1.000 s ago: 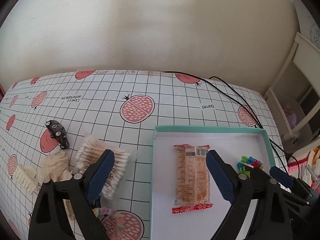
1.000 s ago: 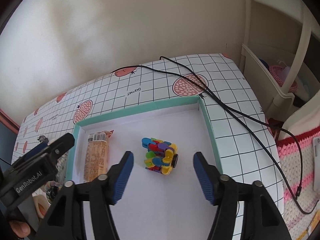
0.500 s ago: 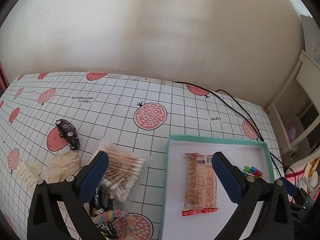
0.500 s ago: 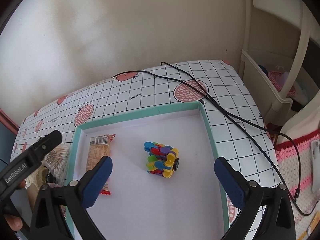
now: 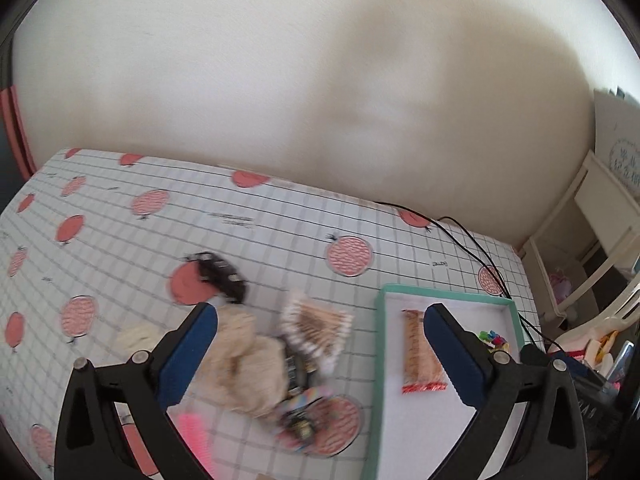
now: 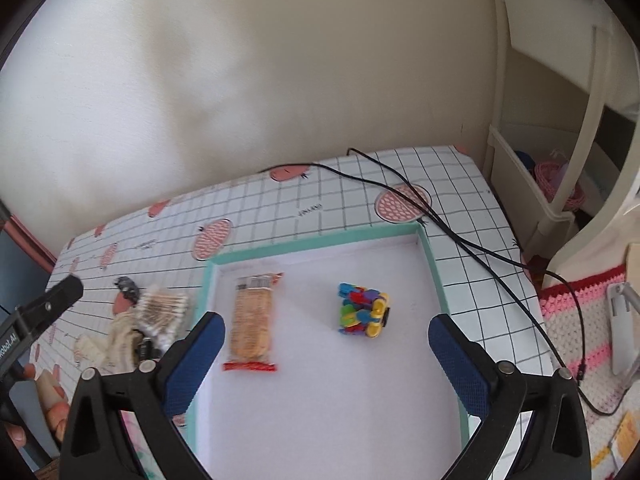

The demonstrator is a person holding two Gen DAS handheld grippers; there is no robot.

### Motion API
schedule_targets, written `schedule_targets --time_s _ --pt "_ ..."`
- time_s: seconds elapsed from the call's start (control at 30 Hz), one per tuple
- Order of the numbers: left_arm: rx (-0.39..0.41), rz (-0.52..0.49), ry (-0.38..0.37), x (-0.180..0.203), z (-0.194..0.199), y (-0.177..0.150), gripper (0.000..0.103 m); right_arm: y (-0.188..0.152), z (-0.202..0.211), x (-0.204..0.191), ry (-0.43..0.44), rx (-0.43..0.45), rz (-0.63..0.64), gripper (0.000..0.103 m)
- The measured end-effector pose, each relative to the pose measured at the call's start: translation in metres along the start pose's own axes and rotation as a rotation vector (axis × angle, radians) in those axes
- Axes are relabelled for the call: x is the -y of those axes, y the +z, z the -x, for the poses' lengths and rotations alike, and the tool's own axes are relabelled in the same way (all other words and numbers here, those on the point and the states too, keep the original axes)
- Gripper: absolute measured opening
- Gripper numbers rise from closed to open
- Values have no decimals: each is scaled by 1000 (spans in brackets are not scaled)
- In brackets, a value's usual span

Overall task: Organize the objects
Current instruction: 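Withdraw both tools from the tray back toward the remaining objects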

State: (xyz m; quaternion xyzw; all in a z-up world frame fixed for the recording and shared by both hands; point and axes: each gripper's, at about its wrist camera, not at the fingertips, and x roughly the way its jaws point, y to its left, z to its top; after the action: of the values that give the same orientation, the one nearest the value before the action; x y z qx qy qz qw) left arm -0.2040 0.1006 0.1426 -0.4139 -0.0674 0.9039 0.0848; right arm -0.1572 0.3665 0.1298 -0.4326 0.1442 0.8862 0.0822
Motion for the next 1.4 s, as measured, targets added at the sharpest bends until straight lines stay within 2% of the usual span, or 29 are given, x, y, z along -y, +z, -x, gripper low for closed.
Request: schedule_targets --time_s 0.3,0.43,0.57,0.87,1.0,1.17,1.4 --pt "-19 44 25 -52 44 -21 103 -14 52 -47 20 47 63 103" --pt "-38 48 39 -69 51 -35 103 -24 64 -83 59 42 114 103" --pt "-89 69 31 -85 51 -50 103 -41 67 -116 83 17 168 103" --pt "-161 117 66 -124 47 -70 103 -82 53 -155 68 -66 218 103" --pt "-156 159 95 -140 46 -72 103 -99 39 -172 63 -114 257 103" --pt "-184 203 81 -153 39 -75 103 -120 19 -189 69 -184 302 103" --pt "-264 198 103 -158 24 -85 103 -139 -4 -206 68 -247 344 103"
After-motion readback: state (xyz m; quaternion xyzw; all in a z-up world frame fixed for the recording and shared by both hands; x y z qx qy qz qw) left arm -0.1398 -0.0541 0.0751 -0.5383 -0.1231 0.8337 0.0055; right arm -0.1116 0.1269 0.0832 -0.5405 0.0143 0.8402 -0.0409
